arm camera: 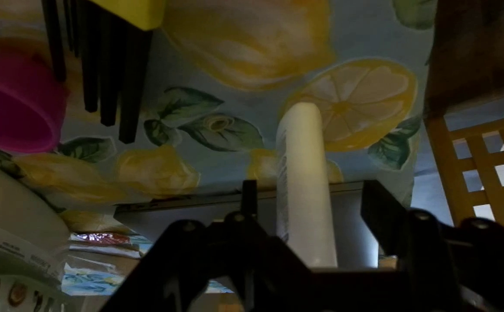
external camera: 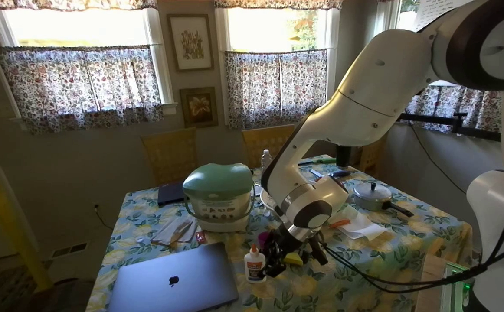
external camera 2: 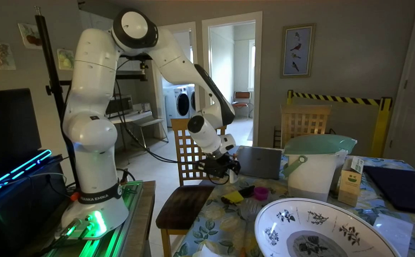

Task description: Pour the contents in the bottle into the bowl

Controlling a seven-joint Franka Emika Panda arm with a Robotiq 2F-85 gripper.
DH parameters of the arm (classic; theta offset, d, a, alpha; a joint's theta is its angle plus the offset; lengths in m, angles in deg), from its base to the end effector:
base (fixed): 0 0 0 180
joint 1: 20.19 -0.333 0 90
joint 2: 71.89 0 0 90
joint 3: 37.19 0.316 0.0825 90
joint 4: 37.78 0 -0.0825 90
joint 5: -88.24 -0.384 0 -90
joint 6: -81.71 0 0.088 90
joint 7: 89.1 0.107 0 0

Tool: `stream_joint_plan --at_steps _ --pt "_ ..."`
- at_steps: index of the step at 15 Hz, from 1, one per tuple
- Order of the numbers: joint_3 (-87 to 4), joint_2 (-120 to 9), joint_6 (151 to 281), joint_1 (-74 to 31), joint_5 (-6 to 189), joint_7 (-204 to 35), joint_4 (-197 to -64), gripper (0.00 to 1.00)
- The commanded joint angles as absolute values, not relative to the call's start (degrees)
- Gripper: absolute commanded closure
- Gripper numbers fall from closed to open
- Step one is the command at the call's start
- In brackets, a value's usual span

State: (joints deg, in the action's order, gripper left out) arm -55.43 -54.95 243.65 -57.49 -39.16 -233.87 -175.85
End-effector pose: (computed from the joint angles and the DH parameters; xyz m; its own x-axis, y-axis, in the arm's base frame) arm 0.4296 0.0968 0.1786 0.5746 0.5504 0.6057 0.6558 -0.7524 0.0615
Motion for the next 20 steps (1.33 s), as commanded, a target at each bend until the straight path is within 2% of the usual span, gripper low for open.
stream_joint_plan --at_steps 1,2,4,7,9,14,19,20 --pt "-57.0 -52.2 240.3 -57.9 -45.1 -240.5 -173.8 0.35" --pt "-57.0 -51.6 239.4 -57.8 -45.7 -241.1 -173.8 0.37" --pt "-56.8 -50.5 237.7 -57.5 -46.1 -241.1 -173.9 0.61" --pt "-56.7 -49.7 236.6 -57.6 -45.8 -240.7 -174.2 0.84" --pt "-56.8 -49.8 236.5 -57.7 -45.9 -240.8 -174.1 0.94" --pt "-56.8 -53.9 237.1 -58.1 -45.4 -240.2 -175.6 0.92" --pt "-57.1 -65.8 236.0 -56.8 -43.0 -237.0 -181.6 0.92" --pt "-50.6 -69.0 236.7 -49.5 -42.5 -237.5 -183.4 0.92"
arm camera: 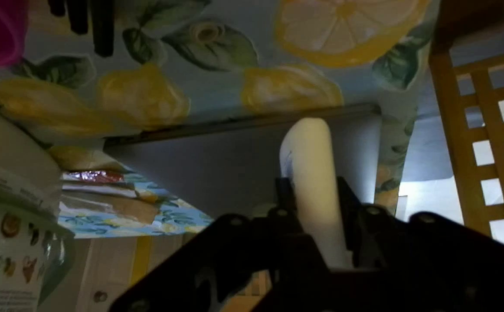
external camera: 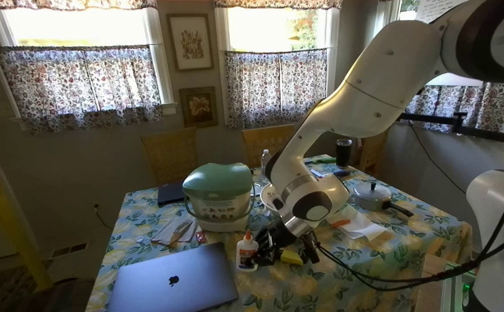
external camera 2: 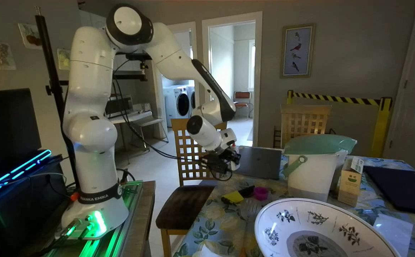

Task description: Pour the contents in the bottle into the bowl

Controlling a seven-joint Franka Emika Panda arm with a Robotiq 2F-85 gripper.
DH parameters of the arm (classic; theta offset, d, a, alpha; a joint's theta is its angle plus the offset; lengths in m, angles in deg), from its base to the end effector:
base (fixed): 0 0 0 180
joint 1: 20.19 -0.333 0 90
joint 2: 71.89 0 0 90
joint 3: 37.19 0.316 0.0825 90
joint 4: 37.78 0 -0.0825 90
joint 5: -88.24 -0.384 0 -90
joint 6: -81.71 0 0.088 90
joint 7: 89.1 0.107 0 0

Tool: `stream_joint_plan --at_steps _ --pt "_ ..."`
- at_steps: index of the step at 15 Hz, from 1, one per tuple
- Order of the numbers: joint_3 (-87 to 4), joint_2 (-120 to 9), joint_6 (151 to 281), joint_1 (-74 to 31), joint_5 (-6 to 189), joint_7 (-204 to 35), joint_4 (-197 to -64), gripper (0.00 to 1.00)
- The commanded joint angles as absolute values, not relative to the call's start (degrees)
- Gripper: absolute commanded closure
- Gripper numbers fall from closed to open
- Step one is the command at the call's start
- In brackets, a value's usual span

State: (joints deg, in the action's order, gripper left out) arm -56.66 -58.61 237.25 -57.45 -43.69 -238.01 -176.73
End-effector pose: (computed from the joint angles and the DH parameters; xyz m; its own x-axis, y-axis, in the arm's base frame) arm 0.4368 0.1053 0.1989 0.5033 0.4727 0.7234 0.6555 -0.7543 0.0369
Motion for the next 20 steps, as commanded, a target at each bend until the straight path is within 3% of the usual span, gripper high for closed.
stream_joint_plan --at_steps 1,7,8,20 --pt "-49.1 -71.7 235.8 -47.5 -41.7 -236.1 -185.7 0.92" --pt "-42.2 -88.5 222.0 -28.8 -33.4 -223.7 -201.9 0.93" --pt "-42.0 -82.7 219.8 -26.6 -31.8 -220.5 -195.4 0.93" --pt "-59.8 -82.3 175.1 0.8 -8.1 -196.4 -195.3 0.92"
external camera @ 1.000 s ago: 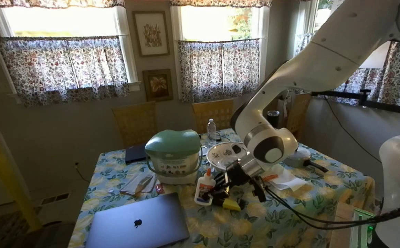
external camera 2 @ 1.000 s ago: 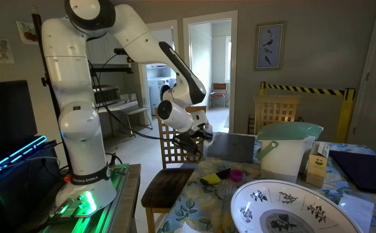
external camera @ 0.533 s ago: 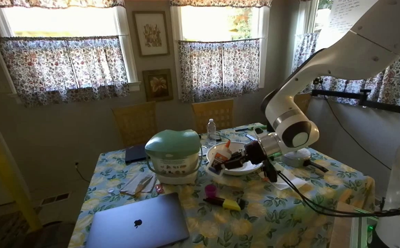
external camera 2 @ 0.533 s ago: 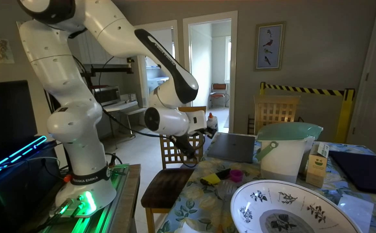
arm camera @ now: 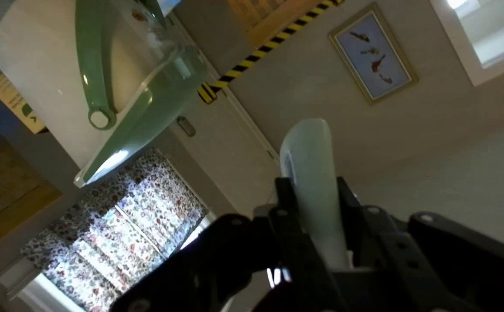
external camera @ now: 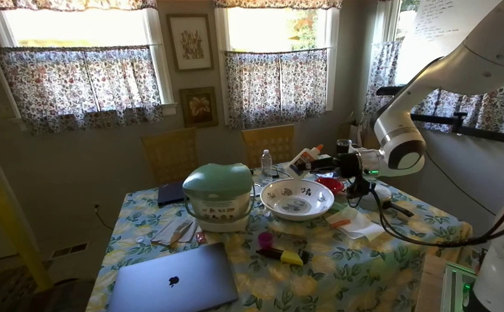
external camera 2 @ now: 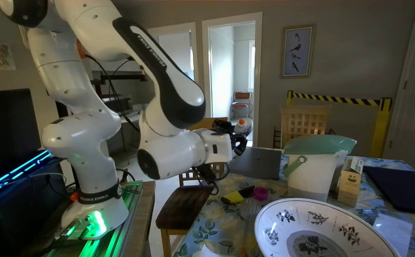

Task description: Pour the contents in the bottle into the bowl

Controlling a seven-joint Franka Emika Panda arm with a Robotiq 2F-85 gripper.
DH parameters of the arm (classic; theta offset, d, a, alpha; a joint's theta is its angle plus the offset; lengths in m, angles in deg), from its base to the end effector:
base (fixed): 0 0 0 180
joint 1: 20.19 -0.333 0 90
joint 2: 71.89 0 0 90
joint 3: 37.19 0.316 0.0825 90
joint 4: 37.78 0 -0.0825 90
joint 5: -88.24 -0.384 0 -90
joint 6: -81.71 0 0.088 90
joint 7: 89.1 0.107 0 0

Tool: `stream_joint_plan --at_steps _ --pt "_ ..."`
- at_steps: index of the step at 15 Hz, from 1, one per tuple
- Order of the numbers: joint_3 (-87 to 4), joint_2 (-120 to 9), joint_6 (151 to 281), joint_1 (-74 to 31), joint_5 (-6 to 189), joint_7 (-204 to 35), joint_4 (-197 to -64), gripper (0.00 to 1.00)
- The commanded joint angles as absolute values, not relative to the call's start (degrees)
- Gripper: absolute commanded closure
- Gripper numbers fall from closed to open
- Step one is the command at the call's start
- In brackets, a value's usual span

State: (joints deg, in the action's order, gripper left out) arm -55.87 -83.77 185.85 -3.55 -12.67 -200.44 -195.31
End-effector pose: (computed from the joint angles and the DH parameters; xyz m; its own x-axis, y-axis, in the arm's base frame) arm 0.3555 -0.1476 0.3069 0.3927 -0.4480 0.8032 0.4801 -0.6450 -0.5945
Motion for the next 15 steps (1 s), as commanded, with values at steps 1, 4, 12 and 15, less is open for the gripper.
stream_joint_plan --at_steps 1,4,12,15 --pt "-61.2 -81.5 171.4 2.4 -7.3 -195.9 -195.3 0.92" --pt "-65.2 -77.5 157.5 5.5 -5.7 -198.9 -195.5 0.92" --pt "-64.8 -75.6 153.7 6.7 -7.1 -199.5 -195.4 0.74" --pt "-64.8 -75.6 153.7 6.7 -7.1 -199.5 -195.4 0.93"
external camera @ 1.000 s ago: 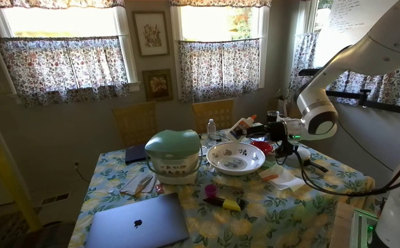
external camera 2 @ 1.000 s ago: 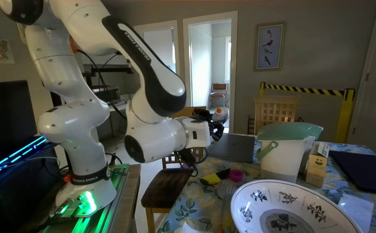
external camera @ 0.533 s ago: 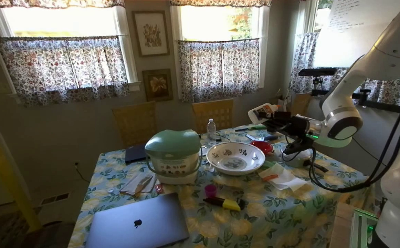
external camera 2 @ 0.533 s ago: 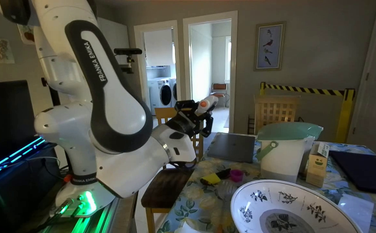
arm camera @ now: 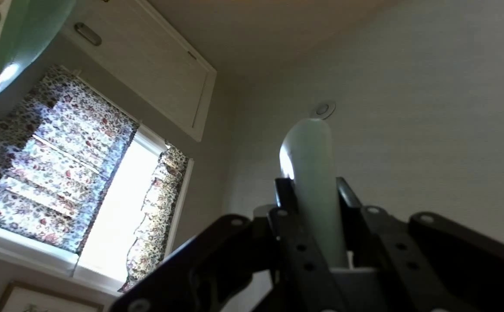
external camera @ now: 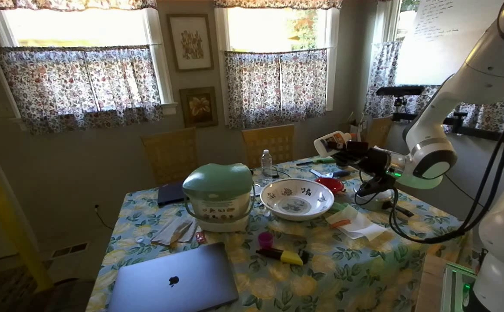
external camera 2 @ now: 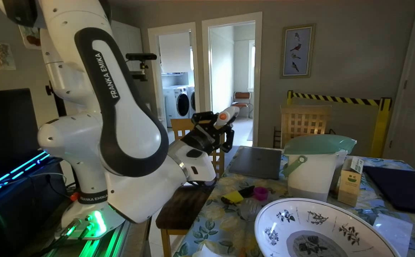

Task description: Pour the contents in the bottle into the bowl

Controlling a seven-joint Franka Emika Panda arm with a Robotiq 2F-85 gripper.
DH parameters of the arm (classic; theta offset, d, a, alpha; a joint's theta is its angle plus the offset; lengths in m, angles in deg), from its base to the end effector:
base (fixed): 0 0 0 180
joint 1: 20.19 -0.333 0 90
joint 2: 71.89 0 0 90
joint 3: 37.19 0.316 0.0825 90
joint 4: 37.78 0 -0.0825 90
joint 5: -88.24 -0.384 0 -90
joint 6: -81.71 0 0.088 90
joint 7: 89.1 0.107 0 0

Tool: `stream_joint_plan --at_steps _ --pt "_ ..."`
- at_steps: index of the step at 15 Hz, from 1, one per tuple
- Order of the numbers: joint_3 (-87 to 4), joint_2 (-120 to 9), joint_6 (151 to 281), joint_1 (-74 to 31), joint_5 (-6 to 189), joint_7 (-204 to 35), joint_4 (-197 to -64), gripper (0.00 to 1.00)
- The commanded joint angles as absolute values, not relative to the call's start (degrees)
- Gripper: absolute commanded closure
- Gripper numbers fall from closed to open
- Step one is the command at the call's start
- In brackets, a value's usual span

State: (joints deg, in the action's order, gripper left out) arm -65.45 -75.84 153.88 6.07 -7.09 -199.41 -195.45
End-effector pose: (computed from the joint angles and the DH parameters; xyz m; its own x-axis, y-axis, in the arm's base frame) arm 0.3013 -0.1997 0.3071 0.2243 -0.6851 0.6931 0.6441 -0.4295 -0.6330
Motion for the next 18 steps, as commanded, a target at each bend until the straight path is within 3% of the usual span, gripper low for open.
stream_joint_plan --at_steps 1,5,13,17,18 --pt "-64.6 -74.2 154.1 6.4 -8.1 -198.2 -193.7 0.93" --pt "-64.3 -65.4 153.3 5.8 -6.8 -185.4 -182.1 0.93" --pt "-61.3 -45.1 138.9 8.0 -11.3 -161.5 -159.4 0.93" --pt "-58.5 -38.9 136.9 9.3 -17.8 -150.0 -154.0 0.94" --pt "-60.1 -42.5 139.2 7.7 -15.5 -155.4 -158.2 0.94"
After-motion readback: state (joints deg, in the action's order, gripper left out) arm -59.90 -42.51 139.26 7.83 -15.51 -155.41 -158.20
